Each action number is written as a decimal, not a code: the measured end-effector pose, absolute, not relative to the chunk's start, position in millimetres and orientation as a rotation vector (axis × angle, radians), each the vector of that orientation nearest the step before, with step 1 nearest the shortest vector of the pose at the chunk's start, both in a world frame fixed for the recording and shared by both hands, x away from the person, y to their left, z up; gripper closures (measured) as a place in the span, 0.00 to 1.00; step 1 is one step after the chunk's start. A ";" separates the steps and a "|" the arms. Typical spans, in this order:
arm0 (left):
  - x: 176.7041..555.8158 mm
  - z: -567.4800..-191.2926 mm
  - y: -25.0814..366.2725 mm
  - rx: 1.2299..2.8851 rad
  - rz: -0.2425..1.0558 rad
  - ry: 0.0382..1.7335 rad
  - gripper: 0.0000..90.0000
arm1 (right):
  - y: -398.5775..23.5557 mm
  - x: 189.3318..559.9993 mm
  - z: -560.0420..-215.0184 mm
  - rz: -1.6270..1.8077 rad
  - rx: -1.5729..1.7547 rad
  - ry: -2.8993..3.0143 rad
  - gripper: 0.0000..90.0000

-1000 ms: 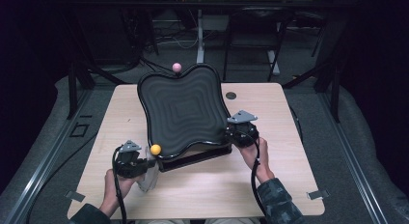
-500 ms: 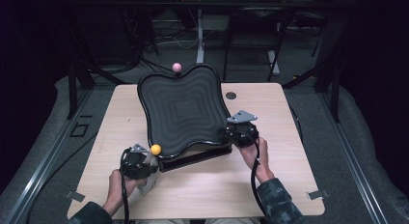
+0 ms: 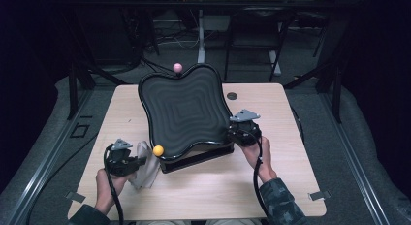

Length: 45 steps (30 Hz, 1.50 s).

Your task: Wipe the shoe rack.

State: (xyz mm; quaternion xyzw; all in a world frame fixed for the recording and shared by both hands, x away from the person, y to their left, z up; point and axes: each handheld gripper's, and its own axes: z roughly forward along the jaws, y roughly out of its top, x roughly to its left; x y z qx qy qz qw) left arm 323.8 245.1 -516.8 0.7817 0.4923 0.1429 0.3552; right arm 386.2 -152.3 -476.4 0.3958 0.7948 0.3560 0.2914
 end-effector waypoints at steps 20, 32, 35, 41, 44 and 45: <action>336.4 -500.2 247.8 2.038 0.510 1.247 0.91 | -178.9 419.4 -472.0 0.867 1.187 2.087 0.55; 335.2 -498.8 250.1 2.021 0.498 1.248 0.90 | -176.7 388.2 -468.0 0.879 1.204 2.062 0.42; 335.3 -499.3 249.9 2.033 0.497 1.243 0.90 | -182.4 396.3 -471.8 0.863 1.243 2.066 0.55; 337.5 -500.0 251.2 2.034 0.494 1.251 0.90 | -188.1 405.0 -476.2 0.873 1.250 2.081 0.69; 338.4 -497.4 251.3 2.033 0.513 1.249 0.91 | -191.1 412.0 -476.4 0.878 1.255 2.081 0.69; 338.8 -496.8 251.5 2.027 0.513 1.253 0.91 | -191.9 415.3 -476.4 0.873 1.250 2.077 0.69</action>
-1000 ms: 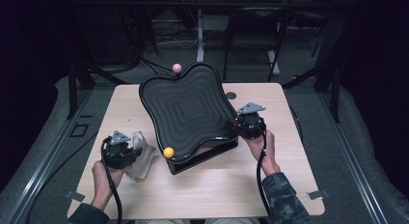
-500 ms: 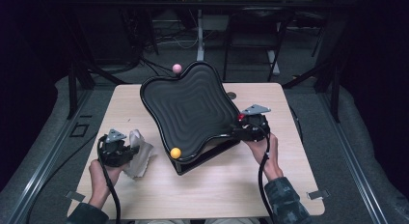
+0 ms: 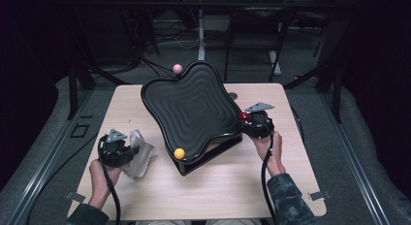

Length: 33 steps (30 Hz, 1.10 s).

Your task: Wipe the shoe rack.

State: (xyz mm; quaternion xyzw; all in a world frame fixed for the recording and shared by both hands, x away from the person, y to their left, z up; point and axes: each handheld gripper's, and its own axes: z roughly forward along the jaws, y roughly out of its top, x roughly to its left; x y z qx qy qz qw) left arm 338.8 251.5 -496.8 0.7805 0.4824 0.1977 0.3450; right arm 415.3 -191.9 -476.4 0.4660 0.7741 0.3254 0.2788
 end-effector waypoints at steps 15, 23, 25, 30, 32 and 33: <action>346.6 -495.0 256.0 2.014 0.528 1.267 0.90 | -189.2 395.4 -466.0 0.942 1.277 2.099 0.16; 351.5 -495.6 253.1 2.024 0.532 1.269 0.90 | -148.3 355.4 -459.5 1.073 1.164 2.246 0.04; 351.4 -495.7 252.9 2.020 0.535 1.270 0.90 | -134.8 346.7 -462.1 1.090 1.123 2.283 0.05; 351.1 -494.8 254.1 2.015 0.540 1.272 0.90 | -106.4 333.6 -466.7 1.115 1.035 2.358 0.06; 351.4 -495.1 254.0 2.020 0.536 1.270 0.90 | -96.7 329.4 -467.2 1.164 0.994 2.392 0.07; 351.3 -495.5 253.6 2.021 0.538 1.270 0.90 | -92.3 327.9 -467.4 1.203 0.963 2.406 0.08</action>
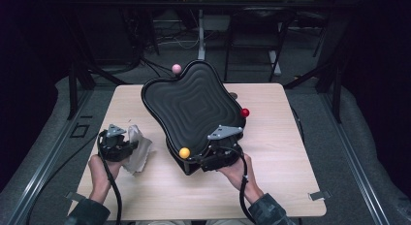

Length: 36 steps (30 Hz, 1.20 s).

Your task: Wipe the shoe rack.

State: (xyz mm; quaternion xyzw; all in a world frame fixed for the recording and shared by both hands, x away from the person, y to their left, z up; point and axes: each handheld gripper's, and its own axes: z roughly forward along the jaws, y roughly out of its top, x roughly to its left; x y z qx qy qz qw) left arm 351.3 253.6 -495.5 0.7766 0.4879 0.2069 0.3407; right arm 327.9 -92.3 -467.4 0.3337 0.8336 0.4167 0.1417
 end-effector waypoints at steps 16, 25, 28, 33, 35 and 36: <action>351.3 -496.6 254.9 2.030 0.542 1.264 0.90 | -49.4 319.0 -472.8 1.195 0.815 2.486 0.65; 351.3 -497.1 254.6 2.037 0.545 1.261 0.90 | -79.4 320.3 -473.8 1.150 0.851 2.466 0.66; 350.9 -497.3 253.3 2.041 0.542 1.258 0.90 | -91.7 322.2 -474.0 1.141 0.869 2.451 0.66; 350.9 -497.3 253.2 2.040 0.539 1.260 0.90 | -105.0 326.1 -473.5 1.132 0.912 2.433 0.65; 351.4 -497.5 253.1 2.041 0.536 1.263 0.90 | -103.8 328.1 -474.3 1.174 0.933 2.422 0.62; 351.8 -497.9 252.7 2.042 0.536 1.259 0.90 | -100.3 328.9 -474.6 1.188 0.925 2.412 0.60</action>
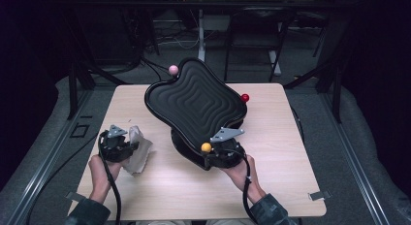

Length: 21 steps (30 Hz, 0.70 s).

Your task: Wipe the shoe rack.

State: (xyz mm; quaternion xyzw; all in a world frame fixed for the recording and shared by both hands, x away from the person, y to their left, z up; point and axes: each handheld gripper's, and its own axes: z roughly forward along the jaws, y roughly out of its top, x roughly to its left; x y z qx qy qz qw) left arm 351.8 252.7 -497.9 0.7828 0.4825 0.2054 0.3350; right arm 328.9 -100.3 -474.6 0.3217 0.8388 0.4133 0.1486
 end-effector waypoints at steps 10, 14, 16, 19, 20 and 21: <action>351.3 -498.8 255.0 2.054 0.527 1.258 0.90 | -97.1 330.8 -474.5 1.110 0.989 2.339 0.66; 350.7 -498.6 255.3 2.048 0.534 1.263 0.91 | -112.1 332.1 -474.1 1.131 0.998 2.353 0.66; 351.1 -498.6 255.0 2.048 0.537 1.267 0.91 | -120.4 332.2 -474.0 1.123 1.012 2.349 0.66; 351.6 -498.5 255.0 2.048 0.536 1.265 0.91 | -132.8 333.6 -473.9 1.140 1.034 2.353 0.66; 351.6 -498.5 255.0 2.046 0.536 1.263 0.91 | -136.6 333.5 -473.3 1.121 1.048 2.346 0.66; 351.5 -498.3 255.0 2.047 0.533 1.261 0.91 | -140.3 333.9 -473.4 1.126 1.060 2.344 0.66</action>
